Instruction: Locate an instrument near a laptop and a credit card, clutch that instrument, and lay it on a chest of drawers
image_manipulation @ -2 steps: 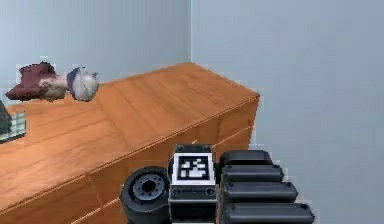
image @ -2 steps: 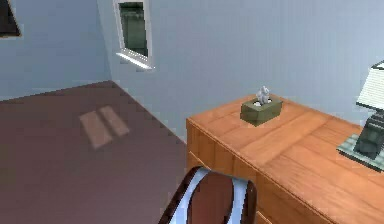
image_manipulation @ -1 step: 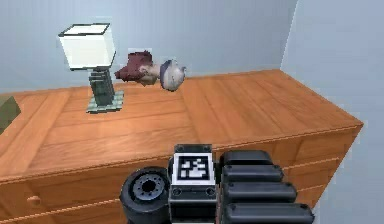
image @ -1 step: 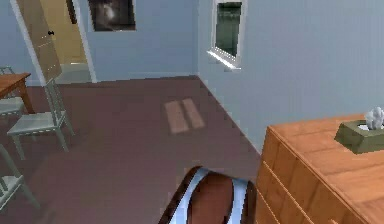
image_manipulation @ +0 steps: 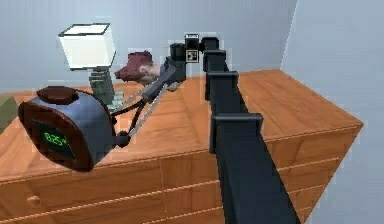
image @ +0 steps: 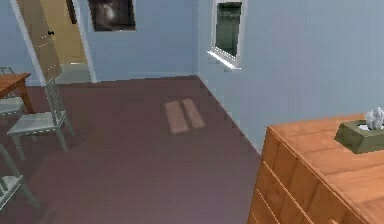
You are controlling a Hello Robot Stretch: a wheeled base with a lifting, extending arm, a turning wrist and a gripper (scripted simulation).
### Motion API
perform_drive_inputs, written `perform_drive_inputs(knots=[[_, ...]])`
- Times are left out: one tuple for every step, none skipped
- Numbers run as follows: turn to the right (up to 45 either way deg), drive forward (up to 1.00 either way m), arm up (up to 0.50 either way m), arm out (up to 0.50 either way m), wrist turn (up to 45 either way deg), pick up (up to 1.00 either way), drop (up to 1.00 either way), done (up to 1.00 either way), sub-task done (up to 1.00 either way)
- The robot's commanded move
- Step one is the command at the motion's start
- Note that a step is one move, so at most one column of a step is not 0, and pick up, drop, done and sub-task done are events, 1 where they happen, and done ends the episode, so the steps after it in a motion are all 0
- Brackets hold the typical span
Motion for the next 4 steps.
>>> perform_drive_inputs(knots=[[0.0,0.00,0.00,0.00,45.0,0.00,0.00,0.00,0.00],[0.0,0.00,0.00,0.00,45.0,0.00,0.00,0.00,0.00],[0.0,0.00,0.00,0.00,24.0,0.00,0.00,0.00,0.00],[0.0,0.00,-0.12,0.00,0.0,0.00,0.00,0.00,0.00]])
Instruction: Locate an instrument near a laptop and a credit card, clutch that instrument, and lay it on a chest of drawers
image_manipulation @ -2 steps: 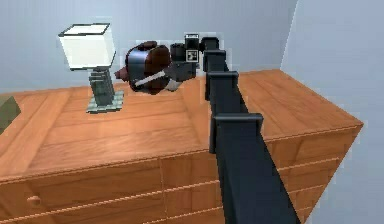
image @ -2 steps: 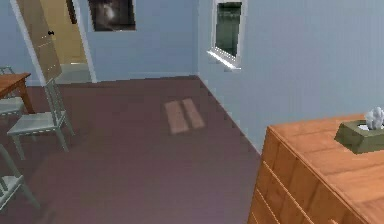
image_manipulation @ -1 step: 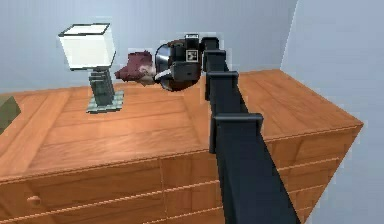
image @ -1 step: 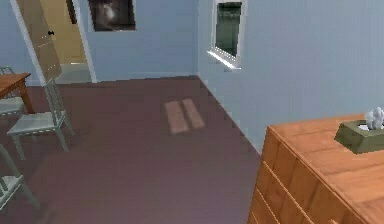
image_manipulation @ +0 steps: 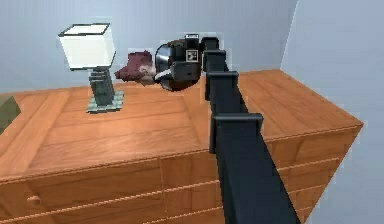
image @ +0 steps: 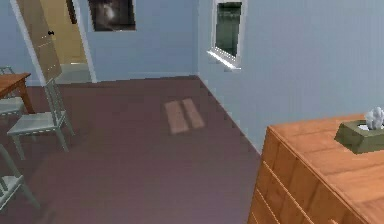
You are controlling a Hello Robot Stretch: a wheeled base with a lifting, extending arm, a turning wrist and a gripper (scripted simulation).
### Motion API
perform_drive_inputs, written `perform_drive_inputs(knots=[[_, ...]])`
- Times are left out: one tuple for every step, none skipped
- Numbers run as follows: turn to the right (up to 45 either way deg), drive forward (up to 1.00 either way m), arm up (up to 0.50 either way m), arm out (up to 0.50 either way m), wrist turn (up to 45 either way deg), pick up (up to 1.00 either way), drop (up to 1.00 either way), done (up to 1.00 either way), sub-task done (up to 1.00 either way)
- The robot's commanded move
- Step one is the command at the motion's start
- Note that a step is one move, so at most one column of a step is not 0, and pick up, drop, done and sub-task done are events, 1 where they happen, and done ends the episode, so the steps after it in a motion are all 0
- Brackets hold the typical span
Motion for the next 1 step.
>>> perform_drive_inputs(knots=[[0.0,0.00,0.00,0.00,0.0,0.00,1.00,0.00,0.00]])
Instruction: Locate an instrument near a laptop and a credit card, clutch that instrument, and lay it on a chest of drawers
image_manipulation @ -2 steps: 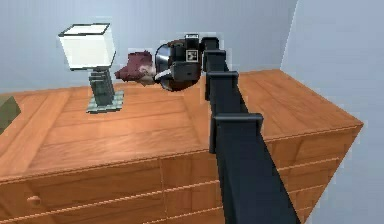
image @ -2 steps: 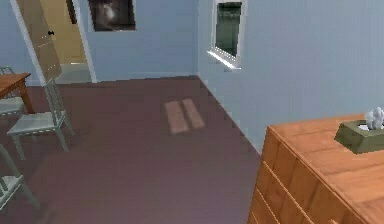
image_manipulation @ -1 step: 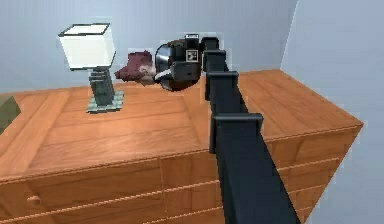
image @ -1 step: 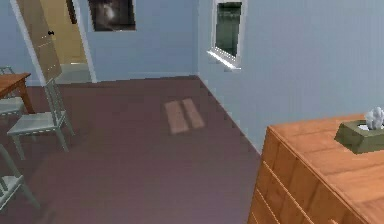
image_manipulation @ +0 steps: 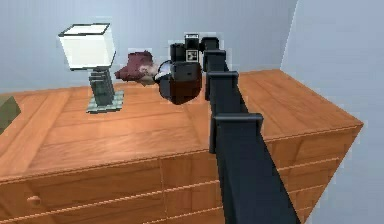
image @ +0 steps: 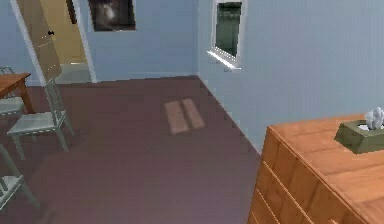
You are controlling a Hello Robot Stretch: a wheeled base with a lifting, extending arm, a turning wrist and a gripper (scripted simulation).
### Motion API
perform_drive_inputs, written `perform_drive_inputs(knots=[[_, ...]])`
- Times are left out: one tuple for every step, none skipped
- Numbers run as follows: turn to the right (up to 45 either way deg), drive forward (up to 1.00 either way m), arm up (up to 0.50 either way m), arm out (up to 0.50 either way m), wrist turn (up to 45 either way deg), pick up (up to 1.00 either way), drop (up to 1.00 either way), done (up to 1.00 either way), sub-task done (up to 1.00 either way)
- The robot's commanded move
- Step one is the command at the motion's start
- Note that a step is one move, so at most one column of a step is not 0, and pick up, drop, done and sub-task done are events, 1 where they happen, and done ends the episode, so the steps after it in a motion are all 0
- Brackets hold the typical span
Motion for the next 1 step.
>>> perform_drive_inputs(knots=[[0.0,0.00,0.00,-0.10,0.0,0.00,0.00,0.00,0.00]])
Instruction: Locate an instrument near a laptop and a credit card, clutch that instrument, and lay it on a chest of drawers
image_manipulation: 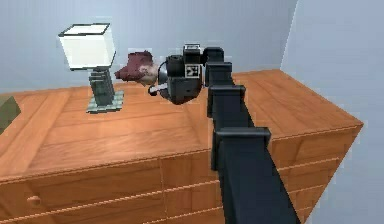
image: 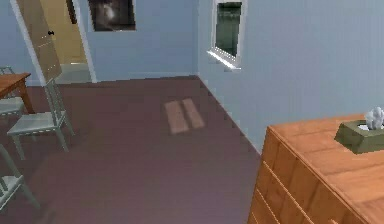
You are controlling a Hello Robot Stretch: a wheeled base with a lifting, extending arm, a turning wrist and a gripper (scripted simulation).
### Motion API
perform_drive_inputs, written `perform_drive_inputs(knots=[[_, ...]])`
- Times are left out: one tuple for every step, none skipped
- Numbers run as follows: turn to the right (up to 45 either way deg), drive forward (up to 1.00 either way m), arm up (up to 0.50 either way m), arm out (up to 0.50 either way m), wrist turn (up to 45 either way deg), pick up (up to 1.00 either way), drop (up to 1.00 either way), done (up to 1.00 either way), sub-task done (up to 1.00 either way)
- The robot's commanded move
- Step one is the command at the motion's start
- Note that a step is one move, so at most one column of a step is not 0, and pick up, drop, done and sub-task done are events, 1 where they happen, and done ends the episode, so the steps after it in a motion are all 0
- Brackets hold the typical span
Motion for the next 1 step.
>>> perform_drive_inputs(knots=[[0.0,0.00,0.00,0.00,0.0,0.00,0.00,1.00,0.00]])
